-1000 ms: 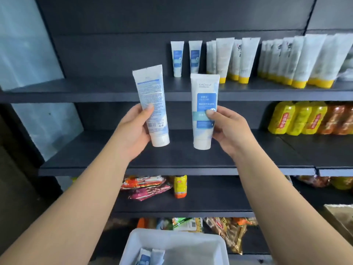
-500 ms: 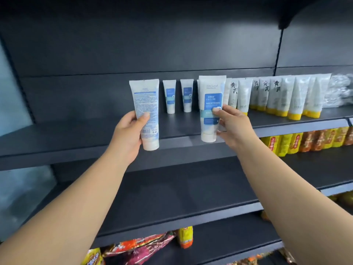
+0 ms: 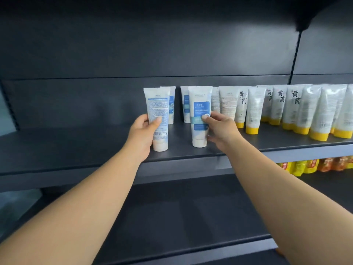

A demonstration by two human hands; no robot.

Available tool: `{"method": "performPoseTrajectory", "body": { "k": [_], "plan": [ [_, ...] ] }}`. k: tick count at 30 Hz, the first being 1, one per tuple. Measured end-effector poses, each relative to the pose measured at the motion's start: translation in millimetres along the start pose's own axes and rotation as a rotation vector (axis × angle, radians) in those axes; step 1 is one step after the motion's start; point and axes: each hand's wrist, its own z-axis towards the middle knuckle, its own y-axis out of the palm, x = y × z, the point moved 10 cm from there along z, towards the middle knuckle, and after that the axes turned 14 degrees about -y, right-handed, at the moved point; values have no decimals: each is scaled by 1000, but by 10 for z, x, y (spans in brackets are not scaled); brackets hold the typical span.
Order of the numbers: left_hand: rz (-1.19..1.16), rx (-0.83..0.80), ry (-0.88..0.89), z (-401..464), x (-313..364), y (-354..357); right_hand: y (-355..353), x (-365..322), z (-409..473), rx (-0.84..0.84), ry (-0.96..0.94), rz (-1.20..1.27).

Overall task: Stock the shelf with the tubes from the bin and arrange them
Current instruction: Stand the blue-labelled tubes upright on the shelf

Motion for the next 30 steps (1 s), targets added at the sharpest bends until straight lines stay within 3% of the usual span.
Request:
{"method": "performPoseTrajectory", "body": {
  "k": [10, 19, 30],
  "plan": [
    [250, -12, -103, 756, -100, 322, -39, 266, 737, -34, -20, -176],
    [271, 30, -66, 1394, -177, 410, 184, 516, 1309, -93, -168, -293],
    [266, 25, -23, 1743, -237, 454, 217, 687, 1570, -72, -138, -282]
  ]
}}
